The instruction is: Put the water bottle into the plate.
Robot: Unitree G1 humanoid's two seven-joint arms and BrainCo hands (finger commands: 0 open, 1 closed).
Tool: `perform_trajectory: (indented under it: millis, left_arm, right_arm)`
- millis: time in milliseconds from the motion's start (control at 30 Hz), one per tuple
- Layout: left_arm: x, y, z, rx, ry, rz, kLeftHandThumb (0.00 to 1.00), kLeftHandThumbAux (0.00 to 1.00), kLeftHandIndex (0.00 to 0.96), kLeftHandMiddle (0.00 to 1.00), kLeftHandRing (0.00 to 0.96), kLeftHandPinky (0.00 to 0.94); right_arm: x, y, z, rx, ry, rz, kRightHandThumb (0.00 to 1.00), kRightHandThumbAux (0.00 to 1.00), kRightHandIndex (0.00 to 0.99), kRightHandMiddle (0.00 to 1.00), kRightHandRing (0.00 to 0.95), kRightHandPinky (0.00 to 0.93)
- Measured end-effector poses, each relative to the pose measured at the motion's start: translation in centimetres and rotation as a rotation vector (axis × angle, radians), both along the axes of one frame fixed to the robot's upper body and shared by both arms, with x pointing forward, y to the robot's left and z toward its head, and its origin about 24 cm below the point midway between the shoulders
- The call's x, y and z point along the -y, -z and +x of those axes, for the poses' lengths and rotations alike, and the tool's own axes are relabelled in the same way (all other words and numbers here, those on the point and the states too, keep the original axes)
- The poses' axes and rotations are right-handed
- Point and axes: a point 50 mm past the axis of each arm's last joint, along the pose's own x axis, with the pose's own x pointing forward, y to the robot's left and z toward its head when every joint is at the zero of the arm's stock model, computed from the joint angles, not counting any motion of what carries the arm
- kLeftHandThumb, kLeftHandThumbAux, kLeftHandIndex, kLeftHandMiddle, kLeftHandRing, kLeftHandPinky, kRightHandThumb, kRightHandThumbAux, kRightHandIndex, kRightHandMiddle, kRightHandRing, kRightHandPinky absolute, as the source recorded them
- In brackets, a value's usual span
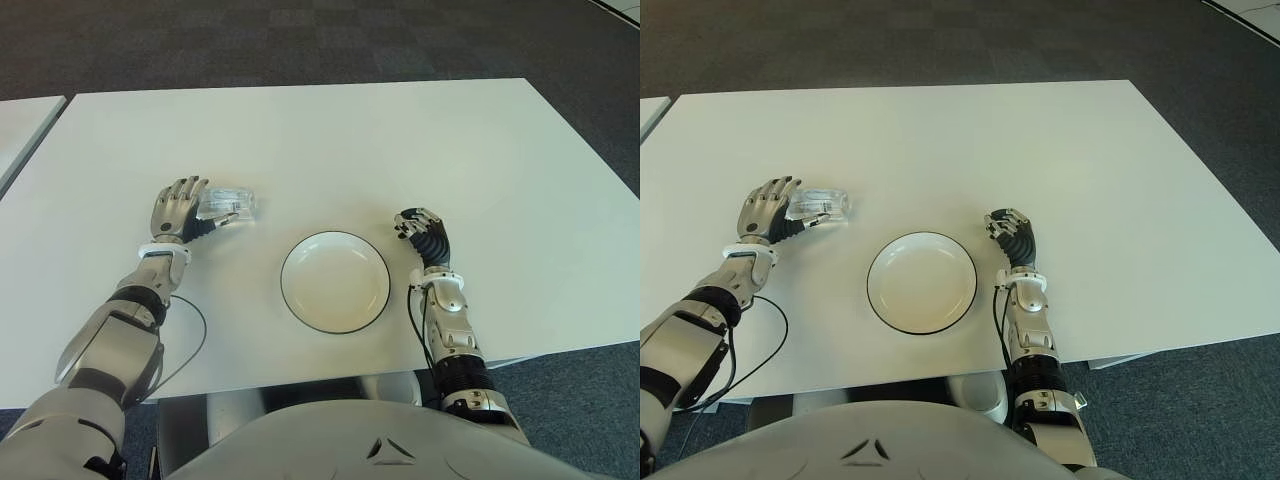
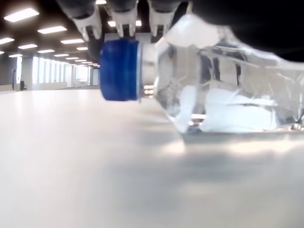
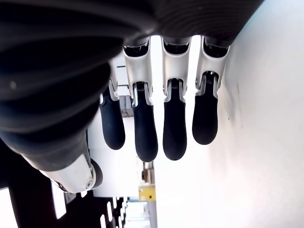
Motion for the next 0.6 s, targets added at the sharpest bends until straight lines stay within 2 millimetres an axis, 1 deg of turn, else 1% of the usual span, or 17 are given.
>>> perform_trajectory:
  millis: [167,333,600]
  left_arm:
    - [0.4,0.1,0.2,0.0,0.006,-0.009,0.544,0.119,0.0,0.0,0.0,0.0]
    - [0.8,0.2,0.3,-0.002,0.012,-0.008,0.557,0.137,0.0,0.0,0.0,0.0]
    - [1.3,0.2,0.6,-0.011,0.021,0.01,0.549,0.145,0.0,0.0,0.0,0.0]
  right_arm:
    - [0.0,0.0,0.0,0.0,-0.001,-0.001,0.708,0.733,0.429,0.496,0.508,0.525]
    - [0.0,0.0,0.0,0.0,-0.001,-0.001,0.709,0.732,0.43,0.497,0.514,0.537]
    - [0.0,0.0,0.0,0.0,-0.004,0.0,0.708,0.732,0.429,0.497,0.513,0.531]
